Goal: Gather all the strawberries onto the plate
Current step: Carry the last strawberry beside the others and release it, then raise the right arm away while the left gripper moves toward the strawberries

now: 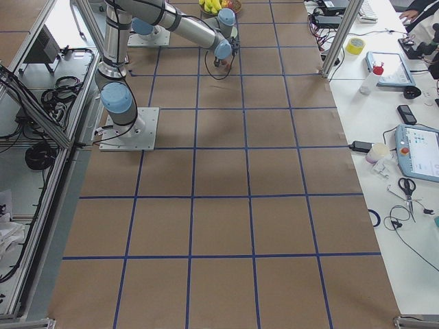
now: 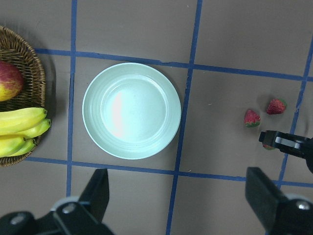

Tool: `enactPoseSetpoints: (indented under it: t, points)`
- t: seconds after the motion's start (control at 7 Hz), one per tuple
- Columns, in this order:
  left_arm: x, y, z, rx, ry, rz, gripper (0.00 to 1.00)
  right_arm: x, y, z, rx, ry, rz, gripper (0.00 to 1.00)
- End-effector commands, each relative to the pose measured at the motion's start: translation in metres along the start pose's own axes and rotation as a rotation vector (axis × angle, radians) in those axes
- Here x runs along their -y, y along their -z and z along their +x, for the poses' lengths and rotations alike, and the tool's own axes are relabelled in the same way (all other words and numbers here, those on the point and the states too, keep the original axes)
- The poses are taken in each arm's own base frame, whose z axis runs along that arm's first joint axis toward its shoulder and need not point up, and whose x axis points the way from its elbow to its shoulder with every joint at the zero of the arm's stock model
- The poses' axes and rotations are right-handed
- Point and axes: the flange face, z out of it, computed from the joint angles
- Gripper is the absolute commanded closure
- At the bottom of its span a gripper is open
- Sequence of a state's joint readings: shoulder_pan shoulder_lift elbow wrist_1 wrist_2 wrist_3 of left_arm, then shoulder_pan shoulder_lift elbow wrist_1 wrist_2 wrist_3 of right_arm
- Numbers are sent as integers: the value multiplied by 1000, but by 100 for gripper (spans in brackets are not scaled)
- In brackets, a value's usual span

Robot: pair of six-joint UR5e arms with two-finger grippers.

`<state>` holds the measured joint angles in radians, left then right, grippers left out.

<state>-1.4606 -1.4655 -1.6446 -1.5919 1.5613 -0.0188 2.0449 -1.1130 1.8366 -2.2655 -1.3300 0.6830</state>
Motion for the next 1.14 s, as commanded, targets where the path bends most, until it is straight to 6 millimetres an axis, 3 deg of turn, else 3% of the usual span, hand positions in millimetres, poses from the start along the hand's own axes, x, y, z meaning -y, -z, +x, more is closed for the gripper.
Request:
enactPoseSetpoints:
  t: [0.0,0.14,0.29,0.57,0.86,1.0]
  points:
    - [2,-10,-1,5,3,-35,0,0,-2,0,-7,1,3,4]
    - [4,-8,-1,4,3,-29,0,2,7,-1,-5,12,19,0]
    - [9,-19,1,-6,14,-46,0,11,38,0,-13,61,71,0]
    - [8,-15,5,1,-10,-37,0,31,148,57,-150,83,66,0]
    - [1,-22,30,-1,-45,-48,0,60,253,130,-230,150,94,0]
    - [7,-26,34,-29,-49,-28,0,65,299,147,-236,142,106,0]
